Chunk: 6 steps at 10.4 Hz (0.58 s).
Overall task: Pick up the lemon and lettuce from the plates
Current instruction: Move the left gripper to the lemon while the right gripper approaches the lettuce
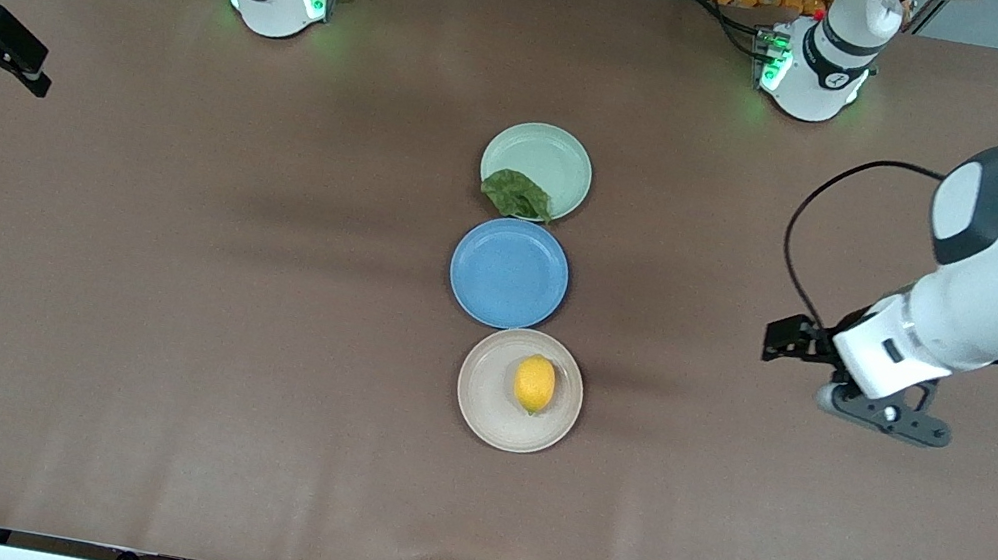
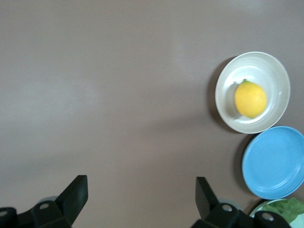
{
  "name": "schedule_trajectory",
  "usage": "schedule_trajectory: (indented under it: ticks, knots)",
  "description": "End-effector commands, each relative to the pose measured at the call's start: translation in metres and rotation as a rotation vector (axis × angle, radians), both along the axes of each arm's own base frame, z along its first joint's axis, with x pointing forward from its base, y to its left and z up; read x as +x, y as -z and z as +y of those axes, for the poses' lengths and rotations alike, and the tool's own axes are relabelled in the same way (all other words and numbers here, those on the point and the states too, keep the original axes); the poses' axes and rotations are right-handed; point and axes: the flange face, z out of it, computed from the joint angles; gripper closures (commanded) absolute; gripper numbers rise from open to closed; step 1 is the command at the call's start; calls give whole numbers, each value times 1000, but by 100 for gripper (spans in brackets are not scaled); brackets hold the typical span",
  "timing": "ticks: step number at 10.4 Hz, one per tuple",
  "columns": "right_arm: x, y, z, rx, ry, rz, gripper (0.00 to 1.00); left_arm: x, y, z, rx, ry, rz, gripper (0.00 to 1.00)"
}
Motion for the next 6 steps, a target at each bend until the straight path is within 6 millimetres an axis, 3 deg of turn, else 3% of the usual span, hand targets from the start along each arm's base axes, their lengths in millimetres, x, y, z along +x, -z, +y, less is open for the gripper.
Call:
schedule_trajectory:
  ticks: [1, 3, 6]
  knots:
    - [-5, 5, 26, 2, 44, 8, 0, 6, 37, -43, -37, -10, 0, 0]
    - [-7, 21, 64, -10, 78, 22, 0, 3, 82, -88, -26, 31, 0, 0]
    - [-16, 55, 117, -20, 93, 48, 0, 0, 130, -139, -30, -44, -30, 0]
